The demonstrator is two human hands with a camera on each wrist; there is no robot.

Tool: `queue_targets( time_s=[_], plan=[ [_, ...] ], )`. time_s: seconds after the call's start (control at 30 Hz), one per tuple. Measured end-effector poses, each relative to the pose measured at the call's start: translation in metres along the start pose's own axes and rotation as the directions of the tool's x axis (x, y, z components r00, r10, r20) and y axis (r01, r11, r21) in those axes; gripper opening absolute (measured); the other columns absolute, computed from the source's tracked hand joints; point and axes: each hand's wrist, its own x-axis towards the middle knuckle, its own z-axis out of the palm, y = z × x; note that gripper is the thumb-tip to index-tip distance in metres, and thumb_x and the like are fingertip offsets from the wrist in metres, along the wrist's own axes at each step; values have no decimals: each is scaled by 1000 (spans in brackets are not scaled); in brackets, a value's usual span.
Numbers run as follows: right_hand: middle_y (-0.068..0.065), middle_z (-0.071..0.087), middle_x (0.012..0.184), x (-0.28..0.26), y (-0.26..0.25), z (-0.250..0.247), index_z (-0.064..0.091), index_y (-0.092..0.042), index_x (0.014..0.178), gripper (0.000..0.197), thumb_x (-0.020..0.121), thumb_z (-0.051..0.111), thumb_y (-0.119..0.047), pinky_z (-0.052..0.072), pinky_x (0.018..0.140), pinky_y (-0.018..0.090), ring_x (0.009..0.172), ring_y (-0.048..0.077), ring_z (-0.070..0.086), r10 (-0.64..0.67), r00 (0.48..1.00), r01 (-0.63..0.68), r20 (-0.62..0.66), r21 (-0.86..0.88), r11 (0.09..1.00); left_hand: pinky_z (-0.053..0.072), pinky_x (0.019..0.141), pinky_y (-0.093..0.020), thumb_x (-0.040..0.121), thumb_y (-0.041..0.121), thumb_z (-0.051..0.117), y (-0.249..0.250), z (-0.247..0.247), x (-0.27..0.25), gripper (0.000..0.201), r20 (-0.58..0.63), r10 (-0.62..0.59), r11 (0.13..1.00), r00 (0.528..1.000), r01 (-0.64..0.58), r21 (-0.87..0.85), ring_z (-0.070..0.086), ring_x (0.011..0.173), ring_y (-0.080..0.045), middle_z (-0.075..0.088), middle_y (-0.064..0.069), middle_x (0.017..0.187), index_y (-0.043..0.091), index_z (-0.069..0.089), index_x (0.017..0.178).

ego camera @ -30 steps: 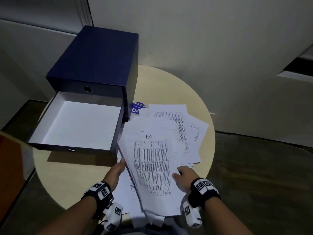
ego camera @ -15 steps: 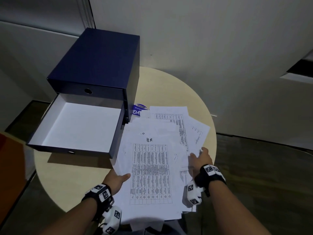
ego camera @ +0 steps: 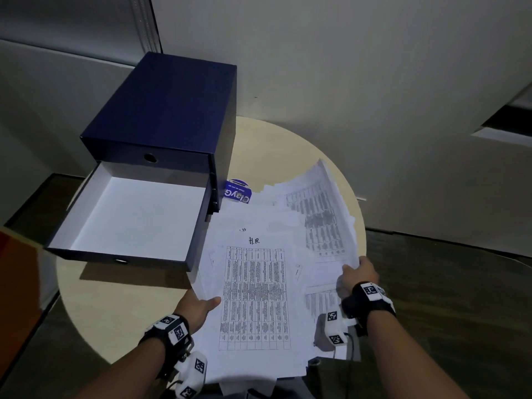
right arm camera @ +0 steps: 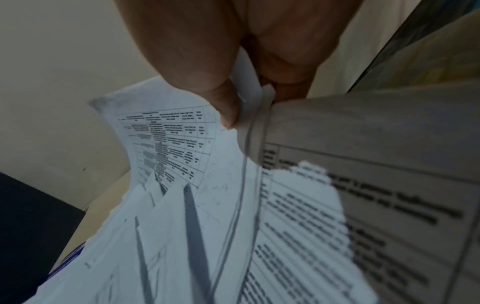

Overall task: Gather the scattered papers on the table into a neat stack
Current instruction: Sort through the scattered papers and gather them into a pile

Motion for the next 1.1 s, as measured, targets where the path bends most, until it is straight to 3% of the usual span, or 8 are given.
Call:
queue_targets(
  time_s=[0.13, 0.33, 0.47, 0.7, 0.87, 0.93, 1.0, 1.1],
  plan=[
    [19, 62, 102, -5, 2, -35, 57, -7, 109, 15, 95, 53, -13, 46, 68, 33, 78, 34, 58, 0, 993, 12, -121, 94, 996, 41, 108, -51, 67, 35, 77, 13, 3, -9, 71, -6, 16, 999, 1000, -16, 46, 61, 117, -27, 68, 3, 123, 20, 55, 133],
    [15, 64, 101, 1, -7, -94, 57, -14, 108, 15, 93, 57, -19, 49, 80, 42, 88, 35, 62, -17, 956, 102, -291, 280, 955, 40, 109, -49, 78, 28, 74, 19, 6, -16, 62, -5, 22, 996, 1000, -21, 90, 59, 118, -27, 66, 2, 125, 19, 53, 135],
    [11, 70, 105, 10, -19, -114, 62, -20, 110, 20, 90, 61, -22, 55, 86, 51, 90, 34, 66, -19, 948, 173, -317, 464, 869, 42, 107, -52, 71, 33, 76, 15, 5, -11, 65, -13, -5, 997, 1000, 6, 74, 60, 117, -29, 67, 1, 124, 22, 55, 131],
    [9, 72, 114, -2, -22, -61, 63, -15, 120, 28, 92, 64, -12, 53, 92, 47, 97, 30, 69, -118, 990, 143, -83, 636, 758, 37, 109, -43, 80, 23, 75, 29, 12, -25, 51, -38, -16, 999, 999, 14, -50, 56, 123, -30, 63, -2, 130, 21, 55, 126],
    [8, 69, 110, -45, 9, 16, 58, -16, 123, 28, 95, 59, -13, 53, 93, 48, 98, 32, 66, -90, 990, 22, 111, 504, 864, 10, 120, -42, 84, 69, 53, 51, 16, -43, 75, 114, -178, 949, 977, 201, -244, 23, 147, -20, 45, 12, 134, 25, 44, 144],
    [10, 67, 118, -60, 30, 48, 54, -18, 129, 37, 93, 60, -24, 52, 94, 47, 104, 34, 65, -51, 981, -30, 186, 409, 912, 27, 117, -44, 65, 73, 70, 52, 16, -46, 87, 123, -137, 960, 983, 162, -227, 44, 136, -23, 53, 11, 133, 26, 54, 135],
    [13, 68, 105, -73, 41, 67, 56, -15, 123, 31, 94, 59, -24, 54, 83, 39, 93, 32, 65, -42, 969, -43, 245, 331, 943, 47, 100, -41, 59, 49, 86, 50, 19, -50, 69, 36, -20, 996, 999, 23, -91, 64, 108, -20, 67, 0, 124, 28, 62, 120],
    [7, 61, 78, -83, 43, 74, 58, -11, 105, 13, 96, 53, -20, 49, 66, 30, 72, 28, 60, -51, 968, -17, 244, 269, 963, 47, 102, -41, 63, 40, 88, 48, 20, -53, 64, 42, 27, 1000, 999, -27, 9, 64, 110, -18, 68, 3, 122, 31, 59, 120]
  ],
)
